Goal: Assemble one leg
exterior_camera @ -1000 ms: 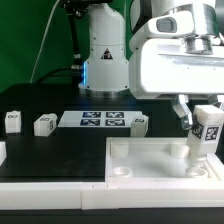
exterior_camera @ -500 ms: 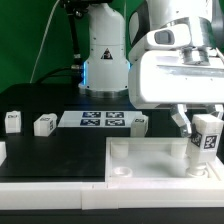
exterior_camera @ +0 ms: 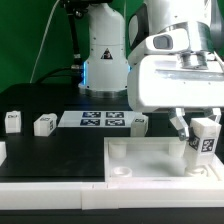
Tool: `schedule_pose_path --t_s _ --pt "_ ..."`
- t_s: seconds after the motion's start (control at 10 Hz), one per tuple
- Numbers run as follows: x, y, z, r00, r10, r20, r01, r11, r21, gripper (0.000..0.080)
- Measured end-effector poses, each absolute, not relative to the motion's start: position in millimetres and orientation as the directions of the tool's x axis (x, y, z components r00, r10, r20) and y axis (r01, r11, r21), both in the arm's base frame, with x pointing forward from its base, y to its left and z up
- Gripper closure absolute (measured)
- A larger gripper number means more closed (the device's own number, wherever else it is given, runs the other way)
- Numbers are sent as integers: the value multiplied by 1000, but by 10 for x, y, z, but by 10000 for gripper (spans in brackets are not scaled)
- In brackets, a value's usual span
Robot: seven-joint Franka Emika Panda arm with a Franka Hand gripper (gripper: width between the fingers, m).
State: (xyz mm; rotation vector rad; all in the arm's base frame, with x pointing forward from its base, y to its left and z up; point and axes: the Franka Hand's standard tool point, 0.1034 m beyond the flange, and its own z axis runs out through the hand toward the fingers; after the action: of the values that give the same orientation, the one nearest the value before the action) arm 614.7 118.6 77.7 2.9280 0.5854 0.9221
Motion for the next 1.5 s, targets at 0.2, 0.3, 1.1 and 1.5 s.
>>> schedule_pose_path --t_s 0.2,0.3,1.1,1.5 --pt "6124 1210 724 761 356 543 348 -930 121 509" --pt "6116 1212 701 763 355 540 349 -930 119 509" --pt "6125 1191 701 767 340 544 339 -935 105 319" --pt "6125 1191 701 766 343 544 342 -934 107 152"
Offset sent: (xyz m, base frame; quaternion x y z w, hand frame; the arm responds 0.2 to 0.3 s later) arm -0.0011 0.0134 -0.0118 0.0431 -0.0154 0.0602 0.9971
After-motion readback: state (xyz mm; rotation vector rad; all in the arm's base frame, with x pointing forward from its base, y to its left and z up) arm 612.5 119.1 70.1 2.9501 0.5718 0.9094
